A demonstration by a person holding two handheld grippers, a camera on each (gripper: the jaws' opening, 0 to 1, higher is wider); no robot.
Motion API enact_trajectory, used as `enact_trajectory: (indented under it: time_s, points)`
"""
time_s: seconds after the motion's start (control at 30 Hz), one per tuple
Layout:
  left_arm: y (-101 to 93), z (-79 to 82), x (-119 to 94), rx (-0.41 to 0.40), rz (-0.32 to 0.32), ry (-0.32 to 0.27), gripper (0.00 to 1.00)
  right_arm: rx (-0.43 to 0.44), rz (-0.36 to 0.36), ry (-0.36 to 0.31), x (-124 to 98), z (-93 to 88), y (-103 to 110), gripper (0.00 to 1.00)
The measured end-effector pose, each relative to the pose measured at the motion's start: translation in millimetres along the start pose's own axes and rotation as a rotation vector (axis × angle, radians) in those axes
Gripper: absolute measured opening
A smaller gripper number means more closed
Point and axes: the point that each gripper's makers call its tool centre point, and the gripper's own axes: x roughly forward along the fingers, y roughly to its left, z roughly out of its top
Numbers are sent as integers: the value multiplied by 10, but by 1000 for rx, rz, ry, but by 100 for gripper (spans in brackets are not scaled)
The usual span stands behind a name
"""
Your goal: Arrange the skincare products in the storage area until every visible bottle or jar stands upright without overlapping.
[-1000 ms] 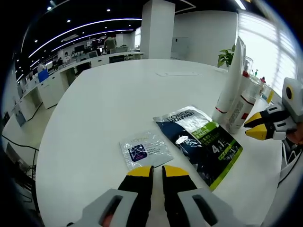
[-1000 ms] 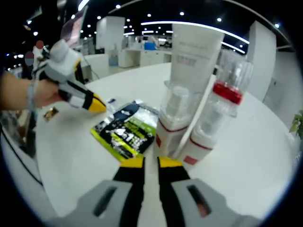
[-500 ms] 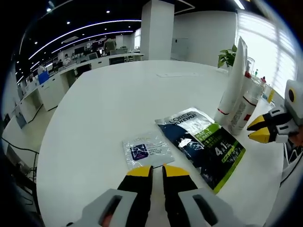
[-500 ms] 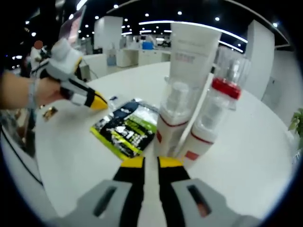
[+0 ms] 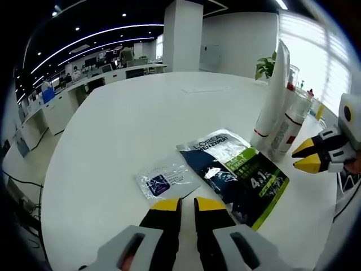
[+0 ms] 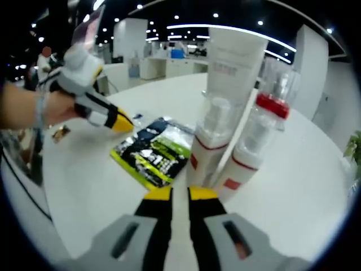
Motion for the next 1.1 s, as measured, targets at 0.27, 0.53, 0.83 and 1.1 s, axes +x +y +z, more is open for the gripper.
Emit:
enact_trajectory:
  time_s: [0.27, 0.53, 0.83, 1.1]
  points:
    - [44, 52, -36, -1, 27, -14, 9, -10, 4, -1, -7, -2, 37, 9]
    - [268, 207, 61, 4, 121, -20, 23, -10, 4, 3, -11, -11, 51, 9]
    - [230, 202, 171, 31, 127, 6, 22, -2, -12, 2, -47, -21, -5, 9]
    - [270, 215, 176, 17, 156, -1, 22, 7, -13, 1, -63, -20, -11, 9]
